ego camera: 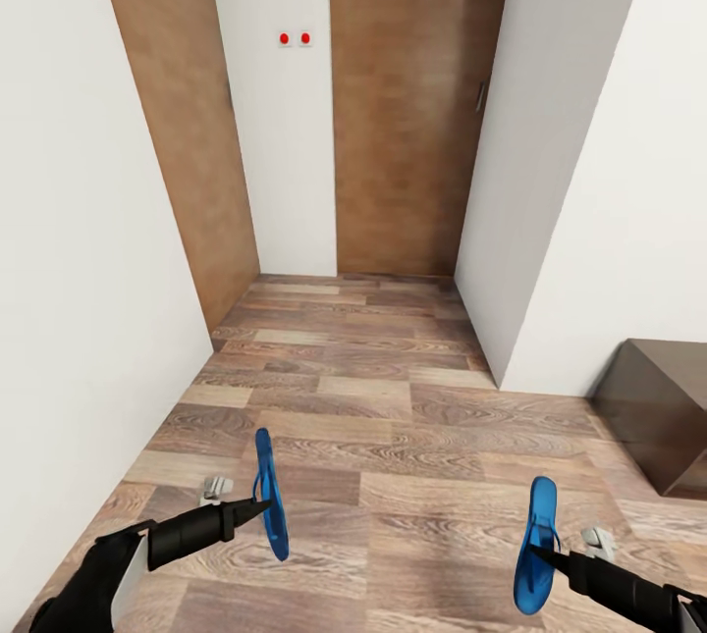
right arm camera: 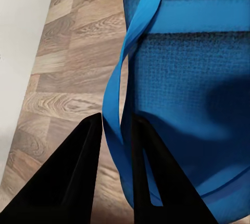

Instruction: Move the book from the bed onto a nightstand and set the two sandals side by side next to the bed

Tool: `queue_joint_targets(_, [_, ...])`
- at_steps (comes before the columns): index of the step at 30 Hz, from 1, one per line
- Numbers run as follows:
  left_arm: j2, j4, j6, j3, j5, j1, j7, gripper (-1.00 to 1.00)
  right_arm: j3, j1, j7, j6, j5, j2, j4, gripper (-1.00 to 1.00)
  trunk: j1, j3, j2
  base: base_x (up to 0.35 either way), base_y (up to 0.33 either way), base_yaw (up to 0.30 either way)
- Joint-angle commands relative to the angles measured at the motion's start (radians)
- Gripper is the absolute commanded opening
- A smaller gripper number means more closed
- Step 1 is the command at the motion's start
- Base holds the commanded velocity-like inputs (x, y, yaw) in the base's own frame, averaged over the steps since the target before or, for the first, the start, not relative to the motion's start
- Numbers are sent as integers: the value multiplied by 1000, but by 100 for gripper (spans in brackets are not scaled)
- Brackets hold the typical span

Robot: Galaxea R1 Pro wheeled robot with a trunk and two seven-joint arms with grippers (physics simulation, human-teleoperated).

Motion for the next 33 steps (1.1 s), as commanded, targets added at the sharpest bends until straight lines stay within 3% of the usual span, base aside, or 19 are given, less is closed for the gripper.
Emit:
queue_joint_targets(1, [10, 22, 5, 3, 0, 0, -5, -100, -2, 0, 5, 10, -5, 0, 4, -100, -4, 2, 7, 0, 0, 0])
queue_joint_targets(9, [67, 119, -54, 18, 4, 0, -5, -100, -2, 0, 5, 6, -5, 0, 11, -100, -35, 27, 63, 0, 0, 0])
queue_joint_targets(18, [75, 240, -183, 28, 2, 0, -1, -100, -3, 0, 5, -34, -6, 0, 30, -100, -69, 56, 126, 0, 0, 0])
queue_joint_targets(24, [73, 255, -197, 27, 0, 0, 2, -100, -2, 0, 1, -93, -6, 0, 113, -100, -92, 74, 168, 0, 0, 0])
queue_joint_targets(33, [71, 268, -199, 26, -3, 0, 5, -100, -2, 0, -1, -100, -6, 0, 130, -100, -127, 103, 231, 0, 0, 0])
